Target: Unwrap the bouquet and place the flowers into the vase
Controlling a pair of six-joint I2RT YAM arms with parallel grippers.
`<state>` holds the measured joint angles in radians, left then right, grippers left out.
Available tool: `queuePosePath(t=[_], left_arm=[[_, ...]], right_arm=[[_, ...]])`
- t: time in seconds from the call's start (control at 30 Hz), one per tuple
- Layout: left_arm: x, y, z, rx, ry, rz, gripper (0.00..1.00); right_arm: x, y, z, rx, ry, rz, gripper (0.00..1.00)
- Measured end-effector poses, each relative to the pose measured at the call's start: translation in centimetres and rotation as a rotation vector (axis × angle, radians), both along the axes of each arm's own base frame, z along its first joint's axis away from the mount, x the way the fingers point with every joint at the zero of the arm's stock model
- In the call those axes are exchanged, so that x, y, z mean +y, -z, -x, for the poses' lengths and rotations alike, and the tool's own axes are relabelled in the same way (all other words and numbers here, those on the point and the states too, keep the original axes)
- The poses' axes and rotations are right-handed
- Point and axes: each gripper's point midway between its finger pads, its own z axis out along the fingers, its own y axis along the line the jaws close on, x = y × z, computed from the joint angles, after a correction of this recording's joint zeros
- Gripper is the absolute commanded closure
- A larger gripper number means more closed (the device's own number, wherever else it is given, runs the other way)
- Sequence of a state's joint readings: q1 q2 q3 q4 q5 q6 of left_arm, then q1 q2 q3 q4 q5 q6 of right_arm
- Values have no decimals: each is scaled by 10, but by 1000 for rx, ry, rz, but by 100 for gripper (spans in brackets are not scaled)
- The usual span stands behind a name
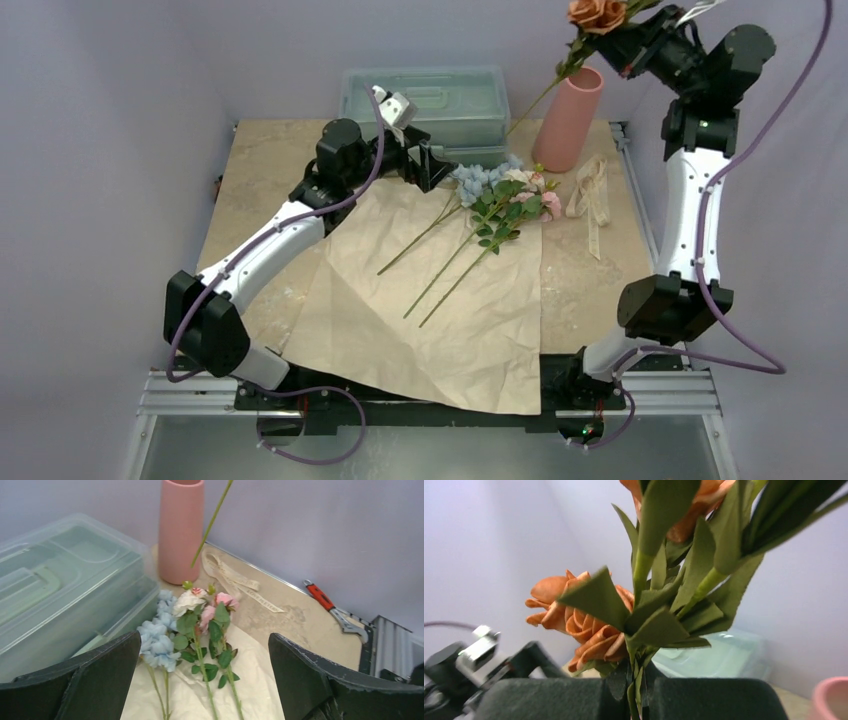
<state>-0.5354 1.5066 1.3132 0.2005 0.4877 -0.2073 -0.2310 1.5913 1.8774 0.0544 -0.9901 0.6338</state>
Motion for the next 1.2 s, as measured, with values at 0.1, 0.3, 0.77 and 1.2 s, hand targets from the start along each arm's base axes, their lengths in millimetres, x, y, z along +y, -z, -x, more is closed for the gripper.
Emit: queuePosePath(t=[0.1, 0.3, 0.77, 1.2], left_arm=[[10, -2, -7, -31, -68, -28, 0], [16, 13, -11, 1, -105, -77, 0], [12, 40, -17, 77, -103, -107, 0], [12, 43, -19, 101, -119, -99, 0]], right_arm=[[-38, -26, -24, -72, 153, 14, 100], [-97, -82, -38, -249, 467, 56, 100], [-150, -105, -52, -340, 788, 112, 100], [-173, -16, -121, -115, 791, 115, 100]])
